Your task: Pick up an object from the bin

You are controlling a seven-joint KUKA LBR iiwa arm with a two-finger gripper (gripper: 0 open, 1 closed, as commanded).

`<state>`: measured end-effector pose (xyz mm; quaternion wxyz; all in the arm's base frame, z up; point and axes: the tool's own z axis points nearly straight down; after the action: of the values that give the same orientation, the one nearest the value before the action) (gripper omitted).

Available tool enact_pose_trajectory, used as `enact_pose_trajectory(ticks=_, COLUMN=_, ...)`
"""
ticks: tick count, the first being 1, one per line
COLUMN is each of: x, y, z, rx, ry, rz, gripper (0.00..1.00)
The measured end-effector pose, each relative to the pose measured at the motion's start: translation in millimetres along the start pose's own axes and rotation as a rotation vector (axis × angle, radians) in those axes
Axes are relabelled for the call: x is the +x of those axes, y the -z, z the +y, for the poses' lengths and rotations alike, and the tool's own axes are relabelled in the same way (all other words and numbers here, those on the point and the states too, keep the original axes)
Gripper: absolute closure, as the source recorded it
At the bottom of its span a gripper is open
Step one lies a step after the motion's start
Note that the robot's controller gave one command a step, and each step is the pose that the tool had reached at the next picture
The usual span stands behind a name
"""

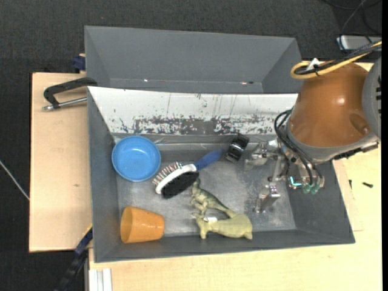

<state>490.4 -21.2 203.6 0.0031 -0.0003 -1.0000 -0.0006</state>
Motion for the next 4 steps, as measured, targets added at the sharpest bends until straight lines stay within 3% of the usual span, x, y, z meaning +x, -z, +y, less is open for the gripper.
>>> enact_pose_trajectory(ticks=1, x=-7.8, y=-129, z=9, rx=0.003, ry=0.275, rz=-0.019, gripper=0.0)
enact_pose_trajectory(ticks=2, x=-12.2, y=-103, z=-26, rx=0.006, ry=1.043, rz=-0.012, gripper=0.0)
enact_pose_trajectory(ticks=3, x=-4.1, y=-103, z=71, rx=0.002, ry=1.223, rz=-0.006, gripper=0.0)
enact_pose_trajectory(ticks=4, x=-12.5, y=-132, z=59, rx=0.009, ry=1.88, rz=-0.011, gripper=0.0)
